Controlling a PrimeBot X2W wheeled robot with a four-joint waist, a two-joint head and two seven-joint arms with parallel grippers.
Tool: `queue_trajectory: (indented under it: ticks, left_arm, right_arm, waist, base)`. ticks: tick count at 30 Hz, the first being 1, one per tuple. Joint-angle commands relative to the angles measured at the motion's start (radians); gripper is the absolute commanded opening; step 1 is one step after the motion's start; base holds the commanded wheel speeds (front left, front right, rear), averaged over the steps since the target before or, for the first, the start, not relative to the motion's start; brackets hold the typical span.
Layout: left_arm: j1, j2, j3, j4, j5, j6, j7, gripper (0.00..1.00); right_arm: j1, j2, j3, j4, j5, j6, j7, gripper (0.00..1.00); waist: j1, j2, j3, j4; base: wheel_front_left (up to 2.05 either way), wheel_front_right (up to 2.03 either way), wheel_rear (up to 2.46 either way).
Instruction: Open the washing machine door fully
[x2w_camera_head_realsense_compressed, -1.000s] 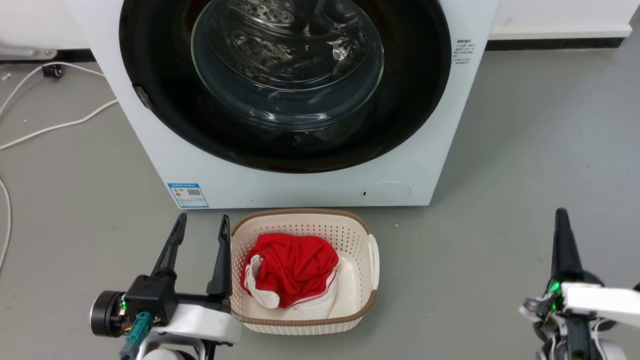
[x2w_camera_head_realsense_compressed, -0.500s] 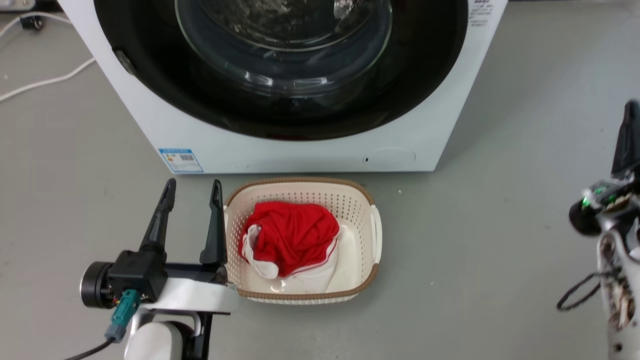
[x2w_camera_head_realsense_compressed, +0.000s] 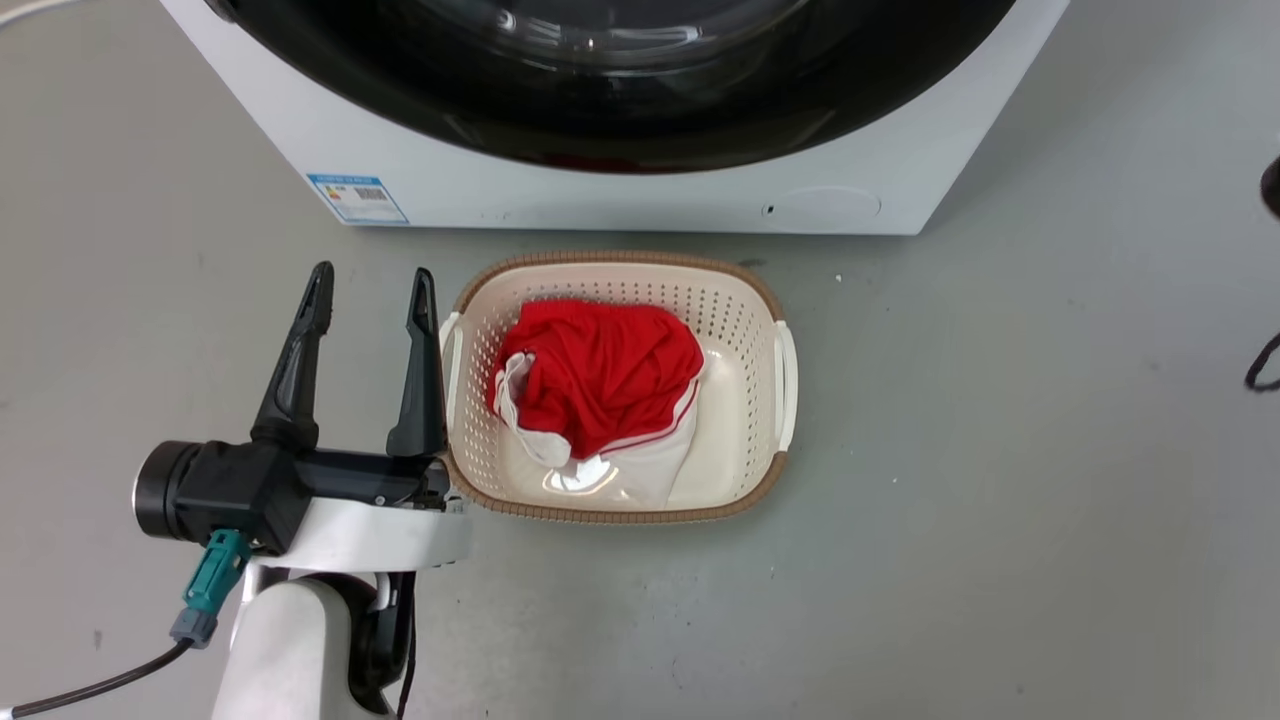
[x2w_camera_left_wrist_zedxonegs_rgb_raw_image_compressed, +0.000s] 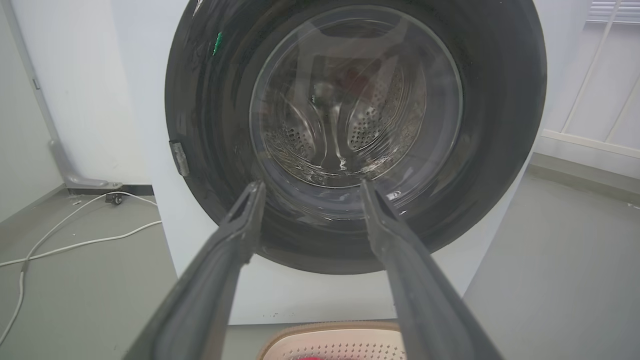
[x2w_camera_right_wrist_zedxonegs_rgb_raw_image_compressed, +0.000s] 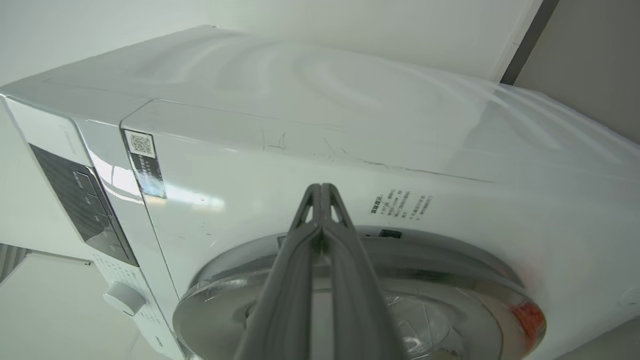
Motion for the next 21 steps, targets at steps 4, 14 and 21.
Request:
queue_trajectory:
  ticks: [4, 14, 21]
  left_arm:
    - [-0.027, 0.000, -0.001, -0.016, 0.005, -0.012, -0.003, 1.00]
    - [-0.053, 0.000, -0.005, -0.036, 0.015, -0.026, -0.003, 1.00]
    - [-0.072, 0.000, -0.004, -0.048, 0.018, -0.034, -0.003, 1.00]
  right_arm:
    - [-0.121, -0.019, 0.076, 0.086, -0.031, 0.000, 0.082, 0.00]
    - [-0.280, 0.009, 0.199, 0.205, -0.095, 0.000, 0.201, 0.00]
    - [-0.359, 0.035, 0.236, 0.235, -0.118, 0.000, 0.238, 0.00]
  waist:
    - [-0.0001, 0.0000, 0.057, 0.009]
    - [-0.0001, 0.0000, 0.119, 0.019]
    - [-0.0001, 0.0000, 0.167, 0.021]
  base:
    - [0.00, 0.00, 0.00]
    - [0.00, 0.00, 0.00]
    - [0.00, 0.00, 0.00]
